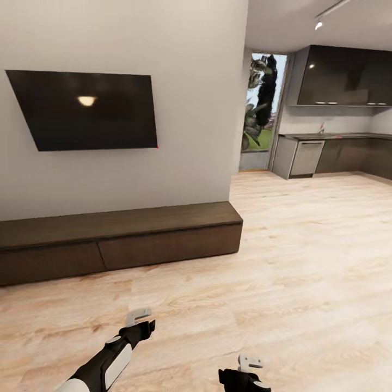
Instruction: Place each of the two pumpkins and all three candles from the living room inside a cabinet in the living room (use any cabinet), then make sure every cabinet is closed, and position the cauldron so it is next to a table in the living room.
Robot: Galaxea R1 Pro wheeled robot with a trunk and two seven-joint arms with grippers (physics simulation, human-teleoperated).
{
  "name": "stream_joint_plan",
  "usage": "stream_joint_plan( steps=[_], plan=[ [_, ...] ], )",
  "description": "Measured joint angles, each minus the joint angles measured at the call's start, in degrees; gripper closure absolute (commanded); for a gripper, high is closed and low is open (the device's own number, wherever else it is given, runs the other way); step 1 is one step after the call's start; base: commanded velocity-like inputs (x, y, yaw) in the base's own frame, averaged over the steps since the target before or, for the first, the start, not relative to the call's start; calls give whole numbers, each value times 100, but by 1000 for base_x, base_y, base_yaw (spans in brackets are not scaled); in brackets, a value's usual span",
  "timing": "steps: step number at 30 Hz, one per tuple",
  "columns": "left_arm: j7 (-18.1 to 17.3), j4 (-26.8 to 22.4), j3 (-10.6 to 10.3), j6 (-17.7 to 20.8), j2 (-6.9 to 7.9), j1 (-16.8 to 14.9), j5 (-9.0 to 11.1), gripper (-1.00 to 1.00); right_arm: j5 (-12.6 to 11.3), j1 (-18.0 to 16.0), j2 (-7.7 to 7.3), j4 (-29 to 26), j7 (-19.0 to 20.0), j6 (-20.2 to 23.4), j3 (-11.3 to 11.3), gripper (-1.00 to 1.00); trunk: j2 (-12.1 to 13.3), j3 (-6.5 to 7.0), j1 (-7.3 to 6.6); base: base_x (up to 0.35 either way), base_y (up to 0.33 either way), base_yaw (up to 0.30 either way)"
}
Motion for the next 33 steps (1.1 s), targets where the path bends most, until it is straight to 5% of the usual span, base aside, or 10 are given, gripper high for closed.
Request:
stream_joint_plan(
  steps=[33],
  plan=[
    [-19, -53, 6, -9, 8, 0, 12, -100, -10, 0, -37, -6, -1, -19, -47, -100, 0, 0, 2, 108, 103, 42]
  ],
)
